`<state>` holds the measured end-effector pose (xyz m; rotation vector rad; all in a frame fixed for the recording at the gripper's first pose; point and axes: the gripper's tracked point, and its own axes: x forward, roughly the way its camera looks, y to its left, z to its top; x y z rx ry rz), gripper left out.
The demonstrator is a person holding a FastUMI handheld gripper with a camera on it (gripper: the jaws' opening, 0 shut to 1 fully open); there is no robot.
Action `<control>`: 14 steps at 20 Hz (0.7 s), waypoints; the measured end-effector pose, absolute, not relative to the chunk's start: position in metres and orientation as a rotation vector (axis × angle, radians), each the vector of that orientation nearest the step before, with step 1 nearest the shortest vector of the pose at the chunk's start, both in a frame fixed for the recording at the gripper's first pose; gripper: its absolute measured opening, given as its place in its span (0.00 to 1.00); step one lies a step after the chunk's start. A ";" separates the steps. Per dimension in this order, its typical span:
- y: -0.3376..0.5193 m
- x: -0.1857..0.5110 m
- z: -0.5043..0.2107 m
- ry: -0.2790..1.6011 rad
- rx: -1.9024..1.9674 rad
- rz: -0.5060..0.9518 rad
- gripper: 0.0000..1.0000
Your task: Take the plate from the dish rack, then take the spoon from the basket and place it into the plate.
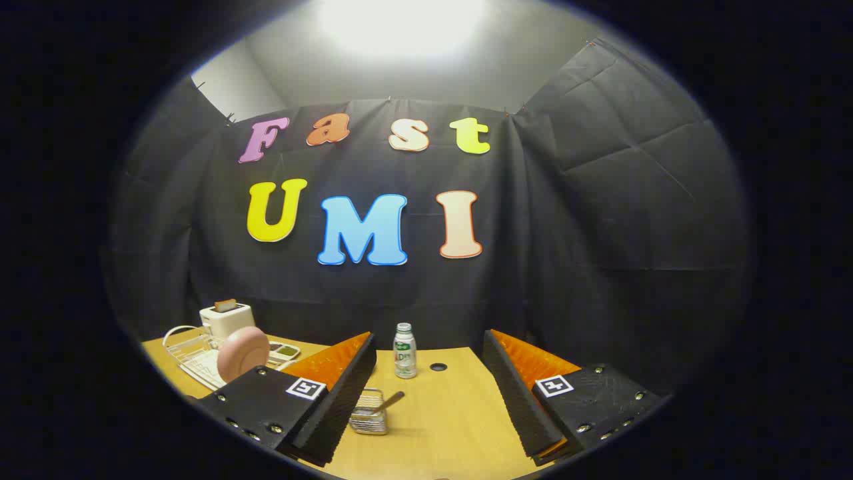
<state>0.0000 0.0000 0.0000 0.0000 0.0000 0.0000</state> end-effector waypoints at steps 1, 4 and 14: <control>0.014 -0.001 0.006 0.000 0.008 0.020 0.99; 0.058 0.002 0.015 0.003 0.039 0.084 0.99; 0.158 0.047 0.031 0.047 0.061 0.227 0.99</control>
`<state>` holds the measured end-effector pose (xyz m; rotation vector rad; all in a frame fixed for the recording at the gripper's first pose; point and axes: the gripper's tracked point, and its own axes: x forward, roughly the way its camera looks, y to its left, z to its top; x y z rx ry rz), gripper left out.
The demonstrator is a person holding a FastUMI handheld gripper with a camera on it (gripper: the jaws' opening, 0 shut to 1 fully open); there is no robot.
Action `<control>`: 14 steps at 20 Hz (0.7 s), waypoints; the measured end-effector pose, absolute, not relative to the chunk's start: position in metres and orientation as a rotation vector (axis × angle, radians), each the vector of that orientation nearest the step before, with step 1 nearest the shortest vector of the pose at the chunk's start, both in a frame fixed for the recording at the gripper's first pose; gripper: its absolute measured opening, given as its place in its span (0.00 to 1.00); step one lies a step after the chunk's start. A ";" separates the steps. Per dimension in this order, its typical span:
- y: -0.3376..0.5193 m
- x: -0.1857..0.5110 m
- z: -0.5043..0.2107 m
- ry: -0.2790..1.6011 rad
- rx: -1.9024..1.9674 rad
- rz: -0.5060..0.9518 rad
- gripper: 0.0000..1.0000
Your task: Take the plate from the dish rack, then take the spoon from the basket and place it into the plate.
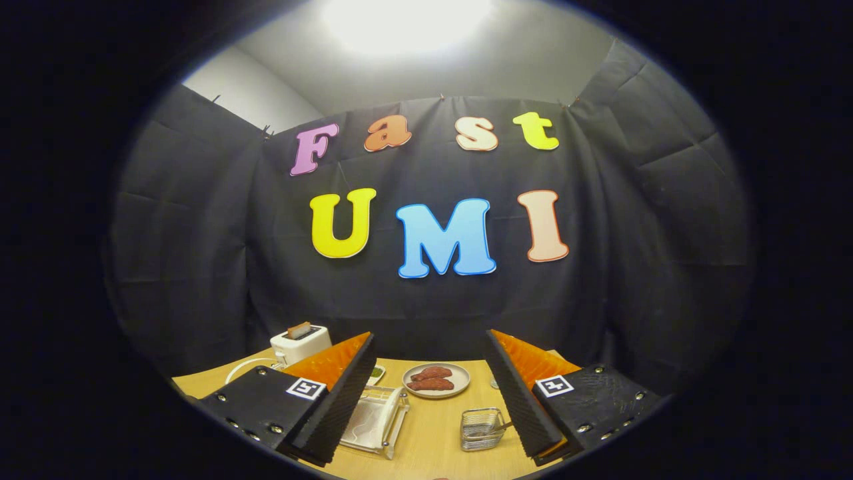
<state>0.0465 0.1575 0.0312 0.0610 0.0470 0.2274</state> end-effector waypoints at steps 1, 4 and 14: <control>0.165 0.054 0.029 0.070 0.068 0.237 0.99; 0.194 0.079 0.017 0.154 0.083 0.270 0.99; 0.289 0.155 -0.071 0.586 0.044 0.391 0.99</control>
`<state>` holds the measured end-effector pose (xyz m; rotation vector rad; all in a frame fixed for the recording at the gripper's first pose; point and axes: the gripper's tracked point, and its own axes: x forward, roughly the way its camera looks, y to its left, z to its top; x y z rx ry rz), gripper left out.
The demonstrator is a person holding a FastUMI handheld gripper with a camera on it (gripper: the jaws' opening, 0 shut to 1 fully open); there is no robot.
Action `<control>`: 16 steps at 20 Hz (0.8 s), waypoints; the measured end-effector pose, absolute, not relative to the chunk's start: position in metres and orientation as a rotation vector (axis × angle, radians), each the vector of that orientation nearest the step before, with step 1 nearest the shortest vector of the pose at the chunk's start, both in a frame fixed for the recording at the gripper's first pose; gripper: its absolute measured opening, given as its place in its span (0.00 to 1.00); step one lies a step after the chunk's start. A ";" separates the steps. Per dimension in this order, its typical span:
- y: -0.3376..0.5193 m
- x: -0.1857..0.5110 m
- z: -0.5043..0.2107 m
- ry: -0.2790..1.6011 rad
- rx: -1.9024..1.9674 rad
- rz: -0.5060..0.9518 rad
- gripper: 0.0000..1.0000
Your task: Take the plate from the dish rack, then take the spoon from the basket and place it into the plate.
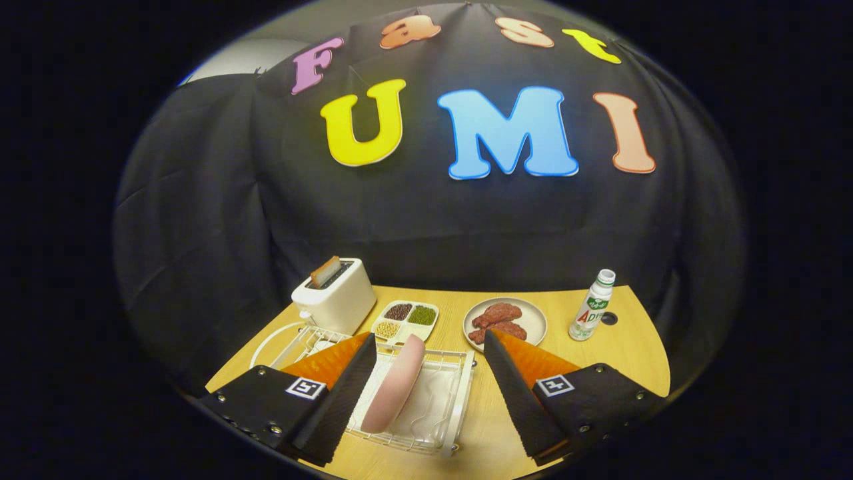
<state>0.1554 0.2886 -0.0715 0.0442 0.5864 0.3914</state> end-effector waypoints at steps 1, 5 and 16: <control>0.296 0.159 -0.083 0.645 0.038 0.396 0.99; 0.320 0.165 -0.137 0.871 -0.006 0.429 0.99; 0.356 0.146 -0.224 1.308 0.031 0.451 0.99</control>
